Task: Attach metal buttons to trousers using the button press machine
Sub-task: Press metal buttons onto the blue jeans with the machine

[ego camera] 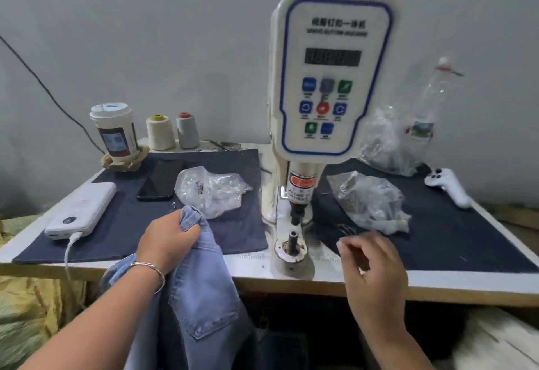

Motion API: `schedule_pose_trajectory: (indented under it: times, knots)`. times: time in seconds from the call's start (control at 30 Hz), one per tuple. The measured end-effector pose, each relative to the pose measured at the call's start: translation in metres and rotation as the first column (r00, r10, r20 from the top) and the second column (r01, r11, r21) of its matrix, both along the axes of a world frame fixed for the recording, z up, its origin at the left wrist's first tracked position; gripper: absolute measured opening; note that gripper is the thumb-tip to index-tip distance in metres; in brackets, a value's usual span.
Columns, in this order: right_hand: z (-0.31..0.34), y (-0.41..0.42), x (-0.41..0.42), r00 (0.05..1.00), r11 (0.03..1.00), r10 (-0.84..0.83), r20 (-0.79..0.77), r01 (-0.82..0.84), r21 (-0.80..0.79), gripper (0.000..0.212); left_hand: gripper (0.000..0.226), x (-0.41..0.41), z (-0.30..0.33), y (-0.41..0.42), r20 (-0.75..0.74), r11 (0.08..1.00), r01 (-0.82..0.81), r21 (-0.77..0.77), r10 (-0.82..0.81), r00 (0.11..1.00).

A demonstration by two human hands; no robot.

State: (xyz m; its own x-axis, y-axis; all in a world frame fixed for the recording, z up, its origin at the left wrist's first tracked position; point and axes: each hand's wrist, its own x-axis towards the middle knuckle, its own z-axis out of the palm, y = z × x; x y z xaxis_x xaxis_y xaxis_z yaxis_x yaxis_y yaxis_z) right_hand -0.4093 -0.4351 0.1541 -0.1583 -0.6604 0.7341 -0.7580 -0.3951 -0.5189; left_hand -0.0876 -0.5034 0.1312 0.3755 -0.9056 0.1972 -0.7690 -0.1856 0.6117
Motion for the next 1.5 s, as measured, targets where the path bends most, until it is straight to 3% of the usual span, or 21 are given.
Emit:
schedule_pose_trajectory:
  times: [0.07, 0.23, 0.33, 0.7, 0.8, 0.9, 1.03, 1.3, 1.4, 1.5]
  knots:
    - [-0.003, -0.024, -0.024, 0.993, 0.997, -0.048, -0.109, 0.054, 0.055, 0.013, 0.029, -0.003, 0.003, 0.003, 0.024, 1.0, -0.016, 0.02, 0.015, 1.0]
    - [-0.016, -0.065, -0.064, 0.906, 0.983, 0.024, -0.422, 0.056, 0.176, 0.014, 0.024, -0.005, 0.001, 0.007, 0.093, 0.997, -0.068, 0.032, 0.064, 0.994]
    - [-0.027, -0.071, -0.077, 0.863, 0.969, 0.099, -0.495, 0.028, 0.244, 0.012, 0.023, -0.004, -0.002, 0.005, 0.113, 0.997, -0.074, 0.032, 0.07, 0.991]
    - [-0.037, -0.075, -0.084, 0.963, 0.96, 0.142, -0.23, -0.077, 0.271, 0.015, 0.032, -0.004, -0.001, 0.007, 0.117, 0.999, -0.031, 0.022, 0.029, 0.993]
    - [-0.035, -0.075, -0.086, 0.99, 0.959, 0.118, -0.077, -0.093, 0.269, 0.018, 0.029, -0.002, -0.002, 0.006, 0.13, 0.999, -0.033, 0.024, 0.03, 0.991]
    - [-0.032, -0.081, -0.089, 0.995, 0.915, 0.074, 0.061, -0.092, 0.394, 0.017, 0.029, 0.0, -0.005, 0.005, 0.139, 0.998, -0.056, 0.018, 0.053, 0.989]
    - [-0.031, -0.085, -0.091, 0.986, 0.839, 0.164, 0.014, -0.147, 0.523, 0.014, 0.03, 0.002, -0.007, 0.002, 0.151, 0.997, -0.079, 0.016, 0.076, 0.986]
    - [-0.029, -0.085, -0.089, 0.983, 0.817, 0.173, -0.052, -0.114, 0.566, 0.012, 0.026, 0.001, -0.006, 0.002, 0.165, 0.996, -0.09, 0.023, 0.085, 0.983]
    - [-0.018, -0.081, -0.081, 0.969, 0.84, 0.168, 0.182, -0.237, 0.488, 0.017, 0.025, 0.0, -0.004, 0.003, 0.152, 0.996, -0.092, 0.022, 0.087, 0.985]
    - [0.004, -0.073, -0.05, 0.88, 0.831, 0.297, 0.37, -0.429, 0.354, 0.021, 0.023, -0.001, -0.004, 0.004, 0.156, 0.996, -0.085, 0.031, 0.08, 0.984]
